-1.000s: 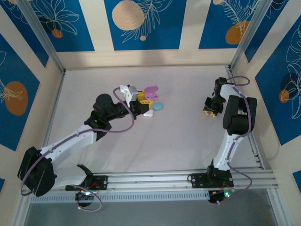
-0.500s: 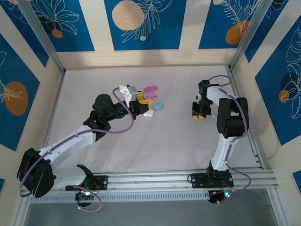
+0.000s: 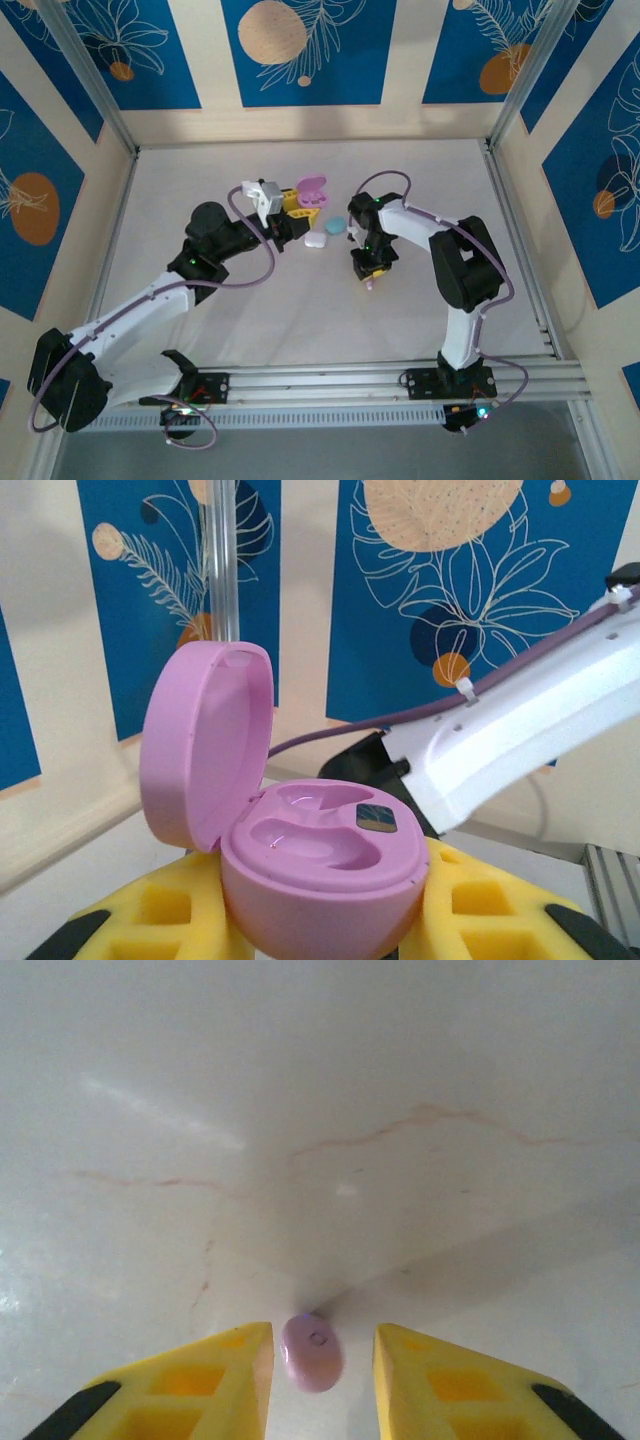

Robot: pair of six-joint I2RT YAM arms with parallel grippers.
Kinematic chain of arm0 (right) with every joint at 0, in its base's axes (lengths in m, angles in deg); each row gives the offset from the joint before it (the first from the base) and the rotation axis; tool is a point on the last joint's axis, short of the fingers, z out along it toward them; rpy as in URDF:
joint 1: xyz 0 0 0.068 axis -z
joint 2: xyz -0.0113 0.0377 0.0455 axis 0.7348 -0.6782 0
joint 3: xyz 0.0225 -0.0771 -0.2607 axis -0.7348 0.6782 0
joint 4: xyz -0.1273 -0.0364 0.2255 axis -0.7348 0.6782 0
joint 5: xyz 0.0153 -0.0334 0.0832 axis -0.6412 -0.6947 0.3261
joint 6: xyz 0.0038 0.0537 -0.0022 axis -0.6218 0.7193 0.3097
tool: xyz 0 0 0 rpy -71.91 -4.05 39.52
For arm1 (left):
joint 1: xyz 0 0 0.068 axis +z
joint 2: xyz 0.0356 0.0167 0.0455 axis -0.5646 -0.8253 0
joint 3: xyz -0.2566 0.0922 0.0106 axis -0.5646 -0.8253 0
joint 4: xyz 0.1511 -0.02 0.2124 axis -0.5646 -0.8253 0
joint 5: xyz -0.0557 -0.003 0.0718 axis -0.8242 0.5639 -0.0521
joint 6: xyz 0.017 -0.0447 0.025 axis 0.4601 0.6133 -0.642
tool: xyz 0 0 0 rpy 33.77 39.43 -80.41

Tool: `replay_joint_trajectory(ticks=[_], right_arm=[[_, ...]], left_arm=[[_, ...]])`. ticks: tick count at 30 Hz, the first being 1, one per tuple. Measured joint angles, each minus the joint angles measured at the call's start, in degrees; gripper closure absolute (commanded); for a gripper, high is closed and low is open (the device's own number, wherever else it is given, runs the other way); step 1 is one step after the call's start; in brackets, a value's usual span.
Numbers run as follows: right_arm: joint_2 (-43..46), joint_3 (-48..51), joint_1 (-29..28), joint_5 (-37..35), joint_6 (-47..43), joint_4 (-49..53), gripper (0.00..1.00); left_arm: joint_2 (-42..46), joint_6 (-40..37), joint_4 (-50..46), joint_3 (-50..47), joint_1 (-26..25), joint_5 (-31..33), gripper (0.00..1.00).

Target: Insert wireless bluetooth earbuds into charging case

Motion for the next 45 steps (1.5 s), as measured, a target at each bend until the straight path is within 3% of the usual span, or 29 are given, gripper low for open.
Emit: replay_joint_trajectory(ticks=[8,16,28,45], right_arm=[[2.8,2.5,0.5,0.7,2.6,-0.5,0.58],[7.1,5.3,0.6,6.1,8.5,-3.6,0.57],[4.2,6.9,-0.2,9.4,8.8,-7.4,0.53],[2.4,8.5,0.6,16.1,6.6,-10.8,0.61]], left_arm=[[1.3,-0.9,-0.4,0.0,0.0,1.2,0.73],[1.3,-0.9,-1.3,-0.1,-0.1,1.7,0.73],[1.3,-0.9,-1.2,-0.1,-0.1,2.5,0.72],[1.3,-0.9,-1.2,-0.1,-0.1,2.5,0.72]])
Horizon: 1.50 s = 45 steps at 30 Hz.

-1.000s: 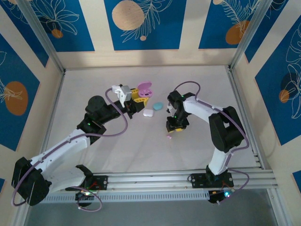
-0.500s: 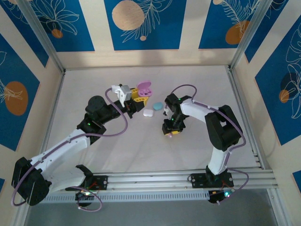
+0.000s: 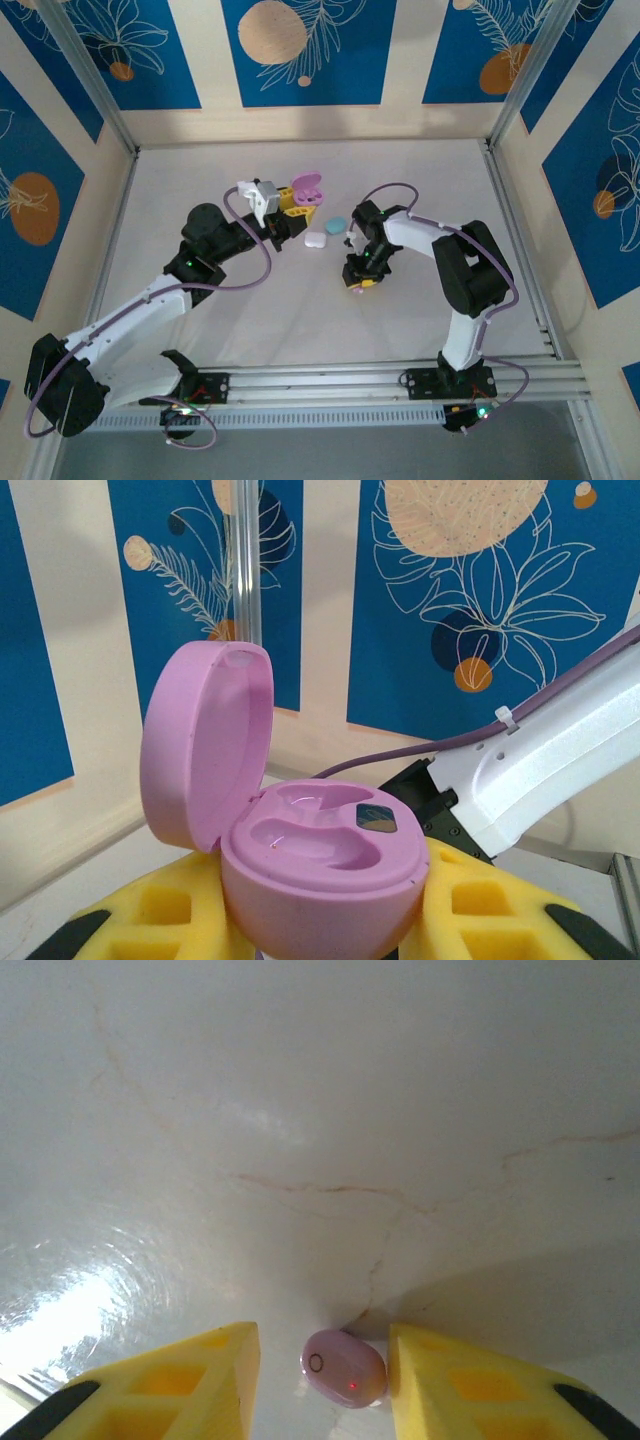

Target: Insert wireless bluetooth earbuds into charging case

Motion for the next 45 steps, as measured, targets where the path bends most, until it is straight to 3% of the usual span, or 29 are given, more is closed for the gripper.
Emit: replay_joint_trajectory(ticks=[9,21,35,45], right_arm=[[2.1,2.1,-1.5,4.2,-0.6,1.0,0.6],[5.5,2.6,-2.4,1.5,-0.7,2.3,0.57],[-0.4,0.0,-1.5,1.7,-2.2,1.1,0.56],[1.4,3.1,-1.2,3.0,-2.3,0.5,0.57]], left_arm=[[0.0,0.0,0.0,0.0,0.0,0.0,0.72],[0.0,0.2,0.0,0.0,0.0,0.0,0.72],[0.0,0.3,0.0,0.0,0.0,0.0,0.72],[-0.4,0.3,0.0,0.0,0.0,0.0,0.72]])
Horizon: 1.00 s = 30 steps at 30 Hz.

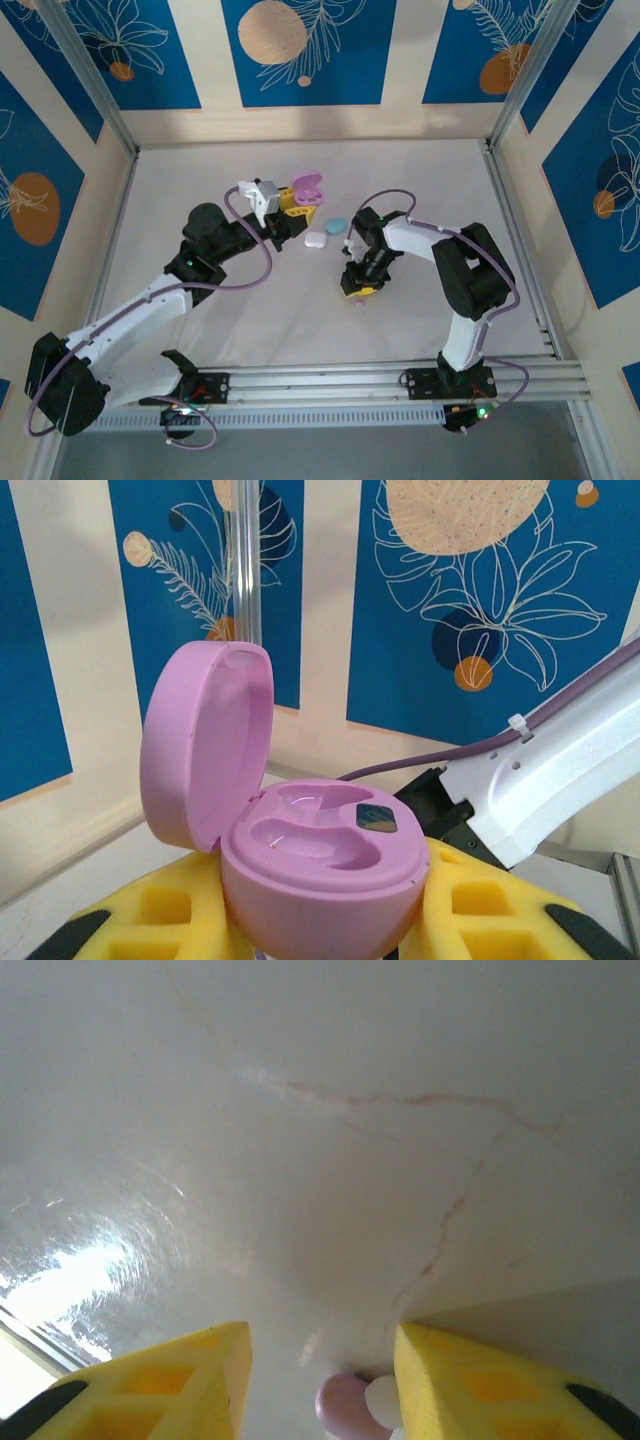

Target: Insert wireless bluetooth earbuds into charging case

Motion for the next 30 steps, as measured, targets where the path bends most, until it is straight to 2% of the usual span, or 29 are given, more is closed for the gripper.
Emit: replay_joint_trajectory(ticks=[18,30], right_arm=[[2.7,2.9,-1.8,0.5,4.0,3.8,0.57],[1.5,-0.2,-4.3,-6.8,8.1,6.0,0.62]], left_arm=[[-0.3,0.9,0.0,0.0,0.0,0.0,0.72],[-0.3,1.0,0.0,0.0,0.0,0.0,0.72]])
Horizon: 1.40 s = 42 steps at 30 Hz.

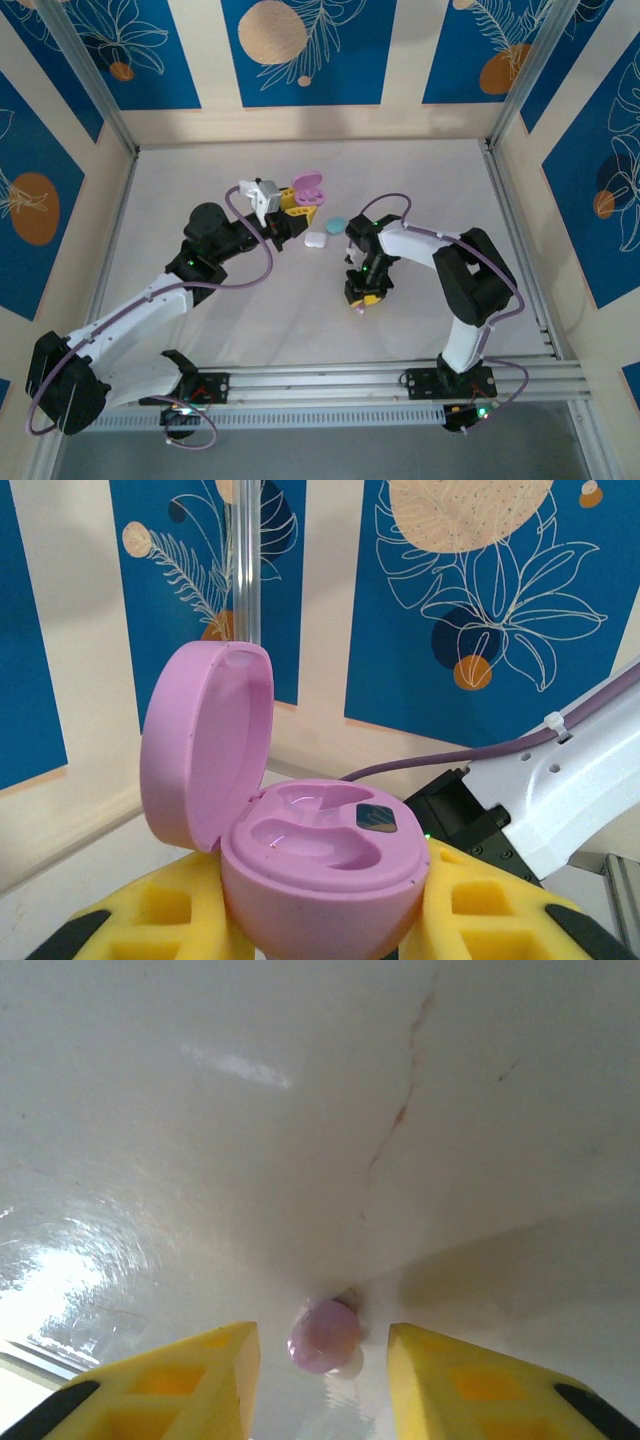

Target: Insert wireless bluetooth earbuds into charging case

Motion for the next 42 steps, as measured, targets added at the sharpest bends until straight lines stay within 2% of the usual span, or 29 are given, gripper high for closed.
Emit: replay_joint_trajectory(ticks=[7,22,33,35,38,42], right_arm=[[-2.0,-1.0,-2.1,-1.6,3.0,0.5,0.65],[-3.0,-2.6,-3.5,-5.0,6.6,2.7,0.7],[-2.5,-3.0,-3.4,-5.6,8.7,2.7,0.77],[-0.5,-2.8,-2.6,-4.0,8.6,1.7,0.77],[6.4,-2.0,1.3,2.2,8.1,-0.7,0.77],[16.7,-2.0,9.5,16.2,6.6,-4.3,0.76]], left_arm=[[0.0,0.0,0.0,0.0,0.0,0.2,0.71],[0.0,0.0,0.0,-0.1,0.0,0.4,0.71],[0.0,0.0,0.0,-0.5,0.0,0.6,0.71],[0.0,0.0,0.0,-0.5,0.0,0.7,0.71],[0.0,-0.2,0.0,-0.5,0.0,1.4,0.72],[0.0,-0.2,0.0,-0.5,0.0,2.5,0.72]])
